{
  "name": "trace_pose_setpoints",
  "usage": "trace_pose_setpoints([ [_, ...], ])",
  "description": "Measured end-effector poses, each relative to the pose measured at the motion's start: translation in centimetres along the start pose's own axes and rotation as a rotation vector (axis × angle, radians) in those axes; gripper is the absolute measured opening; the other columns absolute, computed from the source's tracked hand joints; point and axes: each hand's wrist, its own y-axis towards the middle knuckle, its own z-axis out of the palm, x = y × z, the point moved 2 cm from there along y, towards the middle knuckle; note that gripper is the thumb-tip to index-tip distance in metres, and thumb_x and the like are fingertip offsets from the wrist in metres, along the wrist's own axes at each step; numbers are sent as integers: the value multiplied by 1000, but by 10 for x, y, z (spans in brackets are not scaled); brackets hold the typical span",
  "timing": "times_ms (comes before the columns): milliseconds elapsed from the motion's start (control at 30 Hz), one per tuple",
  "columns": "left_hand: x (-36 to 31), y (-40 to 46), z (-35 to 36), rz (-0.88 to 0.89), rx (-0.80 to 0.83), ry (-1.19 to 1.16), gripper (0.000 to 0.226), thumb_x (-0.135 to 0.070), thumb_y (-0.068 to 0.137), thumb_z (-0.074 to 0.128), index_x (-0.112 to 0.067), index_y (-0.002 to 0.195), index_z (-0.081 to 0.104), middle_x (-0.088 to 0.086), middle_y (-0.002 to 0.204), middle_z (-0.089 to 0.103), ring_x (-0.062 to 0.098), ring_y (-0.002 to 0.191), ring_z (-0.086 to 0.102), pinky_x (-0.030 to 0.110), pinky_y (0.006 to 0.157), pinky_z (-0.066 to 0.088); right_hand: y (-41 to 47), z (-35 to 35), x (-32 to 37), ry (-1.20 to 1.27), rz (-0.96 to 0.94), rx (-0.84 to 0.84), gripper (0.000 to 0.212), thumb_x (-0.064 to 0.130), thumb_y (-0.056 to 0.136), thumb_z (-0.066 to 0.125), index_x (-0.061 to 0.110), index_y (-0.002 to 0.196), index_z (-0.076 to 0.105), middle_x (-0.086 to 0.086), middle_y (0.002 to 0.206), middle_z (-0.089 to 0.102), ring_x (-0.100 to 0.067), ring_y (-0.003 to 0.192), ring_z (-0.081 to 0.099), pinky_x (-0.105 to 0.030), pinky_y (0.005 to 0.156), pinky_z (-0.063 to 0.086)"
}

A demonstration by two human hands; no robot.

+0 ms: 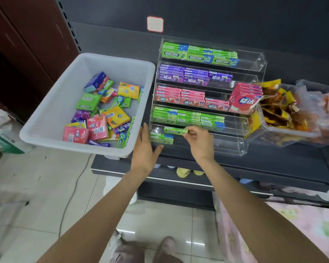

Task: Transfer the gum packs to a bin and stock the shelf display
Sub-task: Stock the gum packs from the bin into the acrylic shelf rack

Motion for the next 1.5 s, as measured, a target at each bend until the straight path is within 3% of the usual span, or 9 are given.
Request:
trace_pose_setpoints([
  [100, 4, 3, 0, -57, 31, -73, 76, -22, 88, 63, -11, 148, 18, 10, 149, 33, 22, 137, 31, 28, 108, 26, 3, 10, -2, -79, -22, 43, 23, 12, 90, 61, 10, 111, 67, -6, 104, 70, -14, 93, 65, -17, 85, 46],
  [233, 2, 5, 0, -53, 10, -142, 66, -16, 87, 65, -11, 142, 30, 6, 139, 44, 20, 127, 43, 21, 99, 32, 8, 20, -4, -184, -53, 102, 25, 12, 91, 59, 12, 115, 64, -8, 105, 70, -21, 94, 66, -36, 86, 54],
  [333, 1, 7, 0, -46, -14, -169, 58, -12, 87, 64, -12, 138, 36, 4, 133, 49, 20, 121, 47, 15, 89, 31, 11, 25, -1, -298, -114, 143, 26, 11, 92, 56, 12, 117, 64, -10, 106, 67, -25, 94, 65, -39, 81, 54],
  [533, 0, 2, 3, 65, -91, -151, 68, -5, 85, 63, -17, 141, 28, 8, 137, 42, 23, 123, 45, 31, 102, 35, 15, 30, -2, -346, -93, 219, 27, 9, 94, 53, 11, 119, 63, -14, 106, 68, -28, 90, 64, -39, 79, 54],
  [767, 14, 5, 13, 152, -14, 118, 51, -2, 86, 57, -19, 134, 49, 12, 143, 31, 27, 131, 37, 33, 107, 34, 13, 29, -2, -358, -92, 220, 27, 6, 95, 49, 9, 118, 64, -16, 101, 67, -30, 79, 63, -39, 69, 53],
  [867, 15, 6, 11, 147, -3, 180, 52, -2, 87, 54, -21, 135, 49, 10, 147, 29, 26, 134, 34, 35, 105, 36, 10, 31, 0, -338, -115, 190, 32, 7, 95, 48, 12, 125, 59, -12, 107, 66, -27, 88, 64, -41, 75, 54],
  [1000, 14, 4, 9, 155, 17, 198, 56, 2, 85, 52, -21, 136, 48, 10, 149, 27, 27, 135, 33, 38, 107, 37, 9, 35, 4, -338, -148, 206, 30, 6, 95, 46, 13, 118, 64, -13, 106, 65, -25, 75, 61, -37, 68, 52],
  [1300, 3, 9, 10, 53, 44, 366, 67, -8, 88, 53, -31, 146, 28, 9, 140, 28, 28, 127, 34, 39, 95, 40, 16, 37, 8, -303, -169, 248, 21, 4, 91, 55, 10, 107, 66, -9, 106, 66, -23, 93, 64, -37, 84, 52],
  [1500, 4, 8, 10, 52, 51, 382, 65, -8, 87, 55, -30, 144, 32, 10, 141, 28, 29, 130, 31, 41, 98, 38, 3, 37, 3, -262, -161, 318, 36, 20, 91, 59, 9, 125, 56, -11, 120, 55, -24, 105, 58, -37, 94, 46],
])
